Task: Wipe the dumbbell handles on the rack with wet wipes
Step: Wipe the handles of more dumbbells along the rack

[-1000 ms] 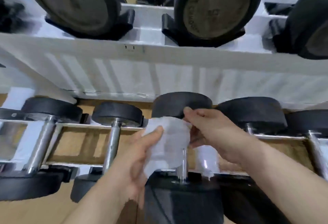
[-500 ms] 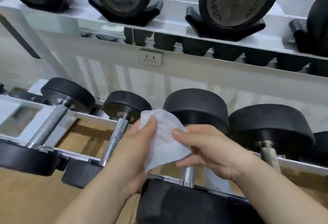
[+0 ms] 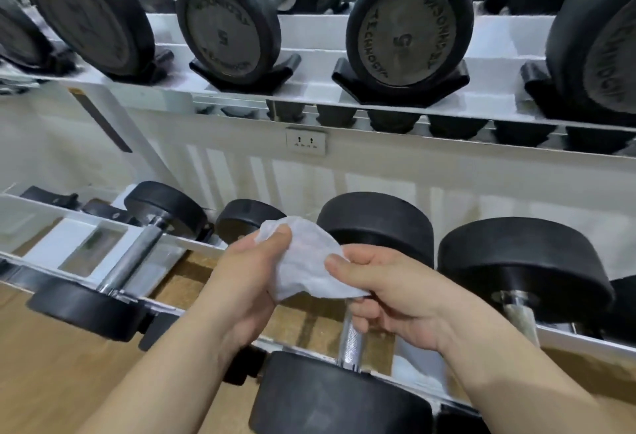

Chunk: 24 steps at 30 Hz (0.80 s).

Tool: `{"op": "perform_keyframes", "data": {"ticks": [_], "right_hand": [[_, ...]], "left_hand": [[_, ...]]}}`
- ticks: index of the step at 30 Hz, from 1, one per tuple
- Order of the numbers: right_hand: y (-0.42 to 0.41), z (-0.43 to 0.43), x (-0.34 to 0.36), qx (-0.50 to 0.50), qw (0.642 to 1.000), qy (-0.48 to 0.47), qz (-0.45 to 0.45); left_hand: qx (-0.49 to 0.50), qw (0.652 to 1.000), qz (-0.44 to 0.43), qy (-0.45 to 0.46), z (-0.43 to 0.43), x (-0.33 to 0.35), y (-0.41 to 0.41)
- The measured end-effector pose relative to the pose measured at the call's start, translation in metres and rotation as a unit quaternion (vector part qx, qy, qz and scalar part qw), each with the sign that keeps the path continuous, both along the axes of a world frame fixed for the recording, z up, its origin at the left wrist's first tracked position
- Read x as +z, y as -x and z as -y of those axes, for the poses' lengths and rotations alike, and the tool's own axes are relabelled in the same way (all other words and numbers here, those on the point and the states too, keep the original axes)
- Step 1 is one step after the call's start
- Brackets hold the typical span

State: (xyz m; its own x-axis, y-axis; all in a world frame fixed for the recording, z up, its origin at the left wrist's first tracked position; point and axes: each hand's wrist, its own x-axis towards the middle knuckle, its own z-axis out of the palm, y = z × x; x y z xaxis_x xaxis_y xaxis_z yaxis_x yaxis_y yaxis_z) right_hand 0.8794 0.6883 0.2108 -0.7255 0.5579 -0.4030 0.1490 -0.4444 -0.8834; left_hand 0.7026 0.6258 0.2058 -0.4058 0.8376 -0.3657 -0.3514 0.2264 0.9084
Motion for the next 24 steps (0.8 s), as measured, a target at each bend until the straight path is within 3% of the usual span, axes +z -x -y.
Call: {"op": "perform_keyframes", "data": {"ticks": [5, 10, 12, 15, 20, 24], "right_hand": [[-0.004, -0.002, 0.001, -0.009, 1.000, -0.006, 0.002], [0.004, -0.006, -0.002, -0.018, 0.995, -0.061, 0.072], [0.006, -0.006, -0.003, -0.042, 0.996, -0.052, 0.061], [0.007, -0.006, -0.005, -0.037, 0.998, -0.047, 0.002], [0.014, -0.008, -0.009, -0.118, 0.991, -0.059, -0.026], [0.013, -0.011, -0.009, -0.146, 0.988, -0.052, -0.018]], "left_hand": [[0.015, 1.000, -0.009, -0.001, -0.004, -0.010, -0.013], [0.019, 0.995, -0.093, -0.037, -0.012, -0.009, -0.012], [0.017, 0.993, -0.109, -0.042, -0.015, -0.011, -0.008], [-0.003, 0.994, -0.100, -0.031, -0.017, -0.018, -0.004], [-0.028, 0.998, -0.056, -0.024, -0.020, -0.025, -0.003], [0.011, 0.999, -0.022, -0.031, -0.024, -0.021, -0.002]]}}
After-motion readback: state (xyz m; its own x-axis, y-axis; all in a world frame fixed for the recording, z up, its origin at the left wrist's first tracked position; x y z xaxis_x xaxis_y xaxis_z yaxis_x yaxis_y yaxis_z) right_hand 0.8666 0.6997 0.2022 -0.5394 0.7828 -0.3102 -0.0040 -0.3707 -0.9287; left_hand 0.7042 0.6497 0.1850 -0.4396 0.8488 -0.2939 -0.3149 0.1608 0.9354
